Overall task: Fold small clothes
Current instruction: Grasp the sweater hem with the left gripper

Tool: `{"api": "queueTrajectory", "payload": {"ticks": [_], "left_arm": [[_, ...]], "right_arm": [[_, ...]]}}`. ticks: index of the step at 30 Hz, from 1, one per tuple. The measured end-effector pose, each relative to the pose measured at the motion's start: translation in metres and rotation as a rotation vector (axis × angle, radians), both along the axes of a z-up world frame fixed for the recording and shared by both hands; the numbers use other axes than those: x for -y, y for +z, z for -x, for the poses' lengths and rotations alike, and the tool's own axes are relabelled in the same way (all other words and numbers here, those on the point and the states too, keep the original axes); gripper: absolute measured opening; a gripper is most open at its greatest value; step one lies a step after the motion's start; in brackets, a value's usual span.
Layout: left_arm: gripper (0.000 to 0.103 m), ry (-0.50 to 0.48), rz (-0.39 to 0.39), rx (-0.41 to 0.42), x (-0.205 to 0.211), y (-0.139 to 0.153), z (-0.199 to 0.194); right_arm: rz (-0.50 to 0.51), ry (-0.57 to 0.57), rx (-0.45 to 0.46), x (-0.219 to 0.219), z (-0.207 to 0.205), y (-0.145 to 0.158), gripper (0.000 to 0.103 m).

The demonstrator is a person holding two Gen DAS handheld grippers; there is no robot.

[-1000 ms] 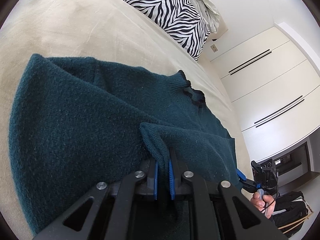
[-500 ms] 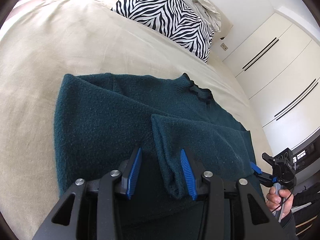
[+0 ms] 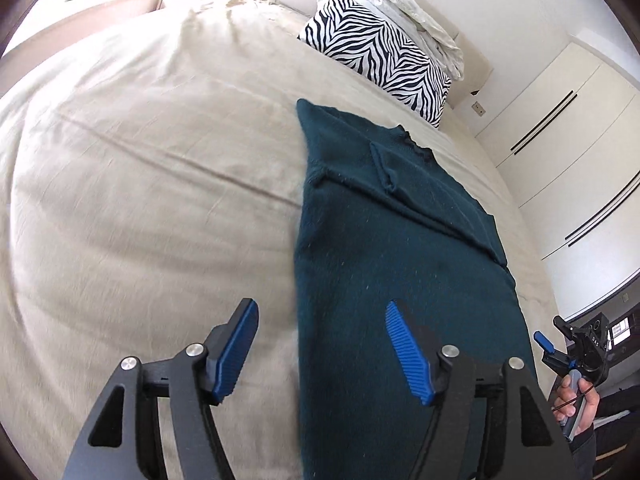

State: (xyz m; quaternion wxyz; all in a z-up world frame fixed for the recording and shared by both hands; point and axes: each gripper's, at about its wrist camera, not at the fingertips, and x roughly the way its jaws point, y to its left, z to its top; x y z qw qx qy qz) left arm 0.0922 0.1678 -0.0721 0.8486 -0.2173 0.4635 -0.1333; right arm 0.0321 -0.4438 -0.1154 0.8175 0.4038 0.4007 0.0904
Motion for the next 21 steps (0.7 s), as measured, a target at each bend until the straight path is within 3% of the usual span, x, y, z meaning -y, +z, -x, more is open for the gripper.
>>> {"api": "queueTrajectory", "payload": {"ticks": [3, 9, 12, 18, 21], "left_arm": [[0.07, -0.013, 0.044, -0.061, -0.009, -0.013, 0.038], [0.069, -0.077, 0.058, -0.098, 0.004, -0.018, 0.087], [0.067, -0.106, 0.076, -0.123, 0.012, -0.021, 0.099], [0.049, -0.128, 0.089, -0.172, 0.019, -0.033, 0.109], [0.048, -0.141, 0.1, -0.187, 0.016, -0.034, 0.11]], "right_arm": [[0.046, -0.007, -0.036, -0.003, 0.038, -0.004, 0.061], [0.075, -0.041, -0.063, 0.006, 0.095, -0.008, 0.061], [0.085, -0.053, -0.099, 0.012, 0.114, -0.014, 0.061], [0.111, -0.074, -0.11, 0.018, 0.135, -0.009, 0.061], [0.107, -0.104, -0.126, 0.029, 0.148, -0.007, 0.061]]}}
